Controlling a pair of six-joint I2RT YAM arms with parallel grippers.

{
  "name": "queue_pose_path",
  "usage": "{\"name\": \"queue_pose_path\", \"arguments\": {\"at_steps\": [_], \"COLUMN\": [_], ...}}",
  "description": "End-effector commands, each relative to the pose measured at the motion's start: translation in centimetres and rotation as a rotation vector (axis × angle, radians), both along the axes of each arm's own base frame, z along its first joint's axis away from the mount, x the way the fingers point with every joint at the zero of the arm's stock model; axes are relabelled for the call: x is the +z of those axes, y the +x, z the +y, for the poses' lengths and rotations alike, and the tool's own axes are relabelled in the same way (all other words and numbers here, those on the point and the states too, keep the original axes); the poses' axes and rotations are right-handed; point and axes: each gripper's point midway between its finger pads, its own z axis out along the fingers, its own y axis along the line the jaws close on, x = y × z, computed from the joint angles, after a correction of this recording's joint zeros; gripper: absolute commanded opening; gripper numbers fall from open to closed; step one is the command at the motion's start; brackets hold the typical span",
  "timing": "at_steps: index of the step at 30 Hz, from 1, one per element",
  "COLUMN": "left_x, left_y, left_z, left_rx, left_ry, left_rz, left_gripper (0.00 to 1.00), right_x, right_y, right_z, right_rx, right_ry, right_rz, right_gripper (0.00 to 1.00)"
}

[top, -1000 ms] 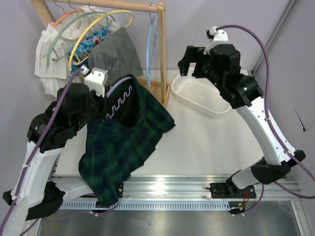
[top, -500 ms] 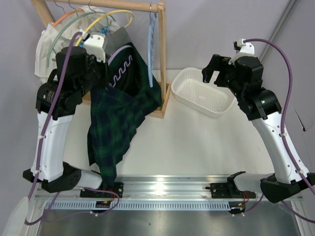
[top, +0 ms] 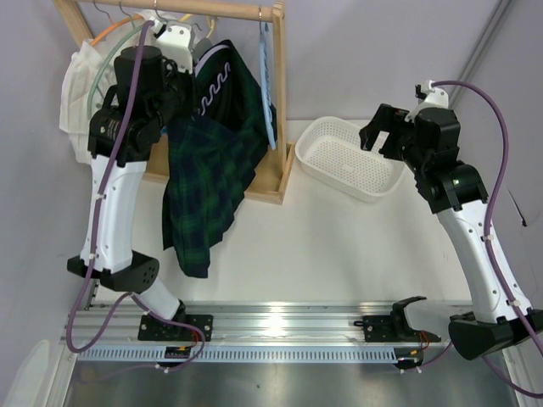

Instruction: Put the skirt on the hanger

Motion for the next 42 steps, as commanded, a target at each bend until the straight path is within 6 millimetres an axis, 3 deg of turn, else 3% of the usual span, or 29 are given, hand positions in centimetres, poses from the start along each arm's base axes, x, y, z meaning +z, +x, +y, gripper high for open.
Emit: {"name": "queue_pose_path", "arguments": {"at_steps": [1, 13, 18, 25, 36, 42], "left_x": [8.3, 11.7, 10.1, 10.2, 8.3, 7.3], "left_y": [0.3, 2.8, 4.7, 7.0, 10.2, 11.4], "left_z": [0.6, -0.8, -1.9, -1.2, -0.8, -0.7], "left_rx": [-0.006, -0.048, -0.069, 0.004, 0.027, 0.022], "left_ry": [-0.101, -0.160, -0.161, -0.140, -0.112, -0.071], "left_rz": [-0.282, -0.427, -0.390, -0.430, -0.413, -0.400], "left_gripper": [0.00, 0.00, 0.00, 0.00, 0.00, 0.00], "right_x": [1.3, -3.3, -4.2, -4.7, -5.8, -5.3], "right_y": [-0.3, -1.0, -1.3, -1.1, -0.9, -0.6], "right_z": [0.3, 0.6, 0.8, 0.9, 1.1, 1.6], "right_rx": [0.018, 0.013, 0.019, 0.019, 0.016, 0.034], "right_ry": [0.044, 0.084, 0.093, 0.091, 0.095, 0.117], "right_rz": [-0.052, 0.039, 0.063, 0.075, 0.112, 0.096], "right_gripper": [0.99, 0.99, 0.99, 0.99, 0.99, 0.99]}}
